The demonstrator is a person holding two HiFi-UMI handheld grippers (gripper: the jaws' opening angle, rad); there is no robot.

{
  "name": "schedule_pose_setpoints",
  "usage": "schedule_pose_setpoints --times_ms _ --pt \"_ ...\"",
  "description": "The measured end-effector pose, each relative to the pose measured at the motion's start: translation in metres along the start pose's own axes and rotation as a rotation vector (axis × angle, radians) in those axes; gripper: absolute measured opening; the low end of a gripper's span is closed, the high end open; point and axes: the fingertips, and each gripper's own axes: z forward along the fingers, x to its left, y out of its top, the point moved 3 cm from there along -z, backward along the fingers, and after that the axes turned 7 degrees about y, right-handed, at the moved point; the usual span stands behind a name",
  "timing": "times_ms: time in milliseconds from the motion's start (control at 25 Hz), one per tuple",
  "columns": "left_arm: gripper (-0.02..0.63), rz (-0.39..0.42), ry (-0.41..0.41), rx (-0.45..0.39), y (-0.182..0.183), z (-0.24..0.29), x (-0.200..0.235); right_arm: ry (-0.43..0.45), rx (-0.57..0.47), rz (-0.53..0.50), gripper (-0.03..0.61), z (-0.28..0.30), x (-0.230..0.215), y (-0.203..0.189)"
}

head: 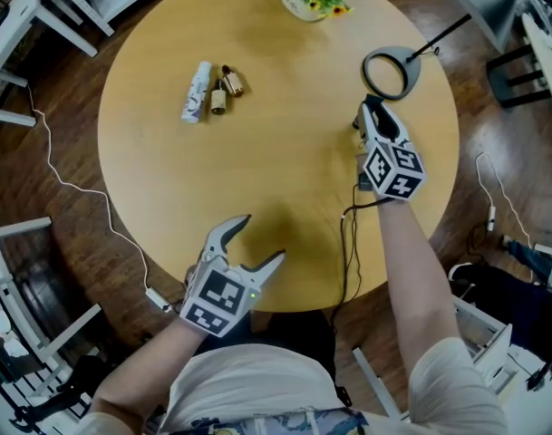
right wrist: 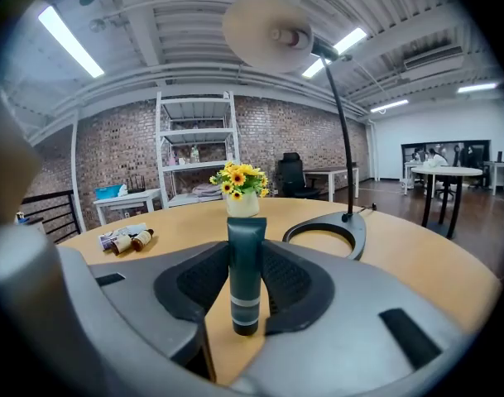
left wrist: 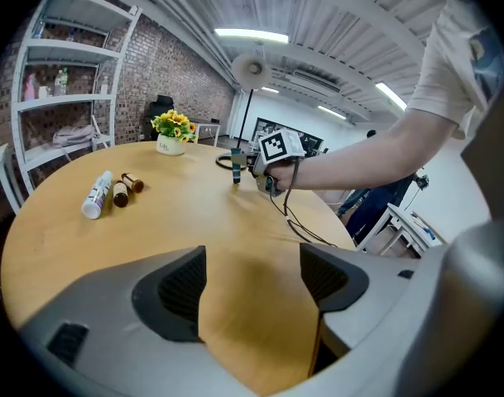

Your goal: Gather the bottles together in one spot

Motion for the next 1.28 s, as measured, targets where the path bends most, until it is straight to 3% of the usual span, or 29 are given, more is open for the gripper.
schedule_pose_setpoints --times_ms 560,1280 --pt "0.330 0.008 -0.019 -0.008 0.000 0.002 -0.010 -0.005 -0.010 -0.072 0.158 -0.034 0.018 -0.013" --pt "0.330 0.011 -0.028 -0.012 -0.003 -0.003 -0.012 -0.045 0.012 -0.072 0.170 -0.048 0.023 -0.024"
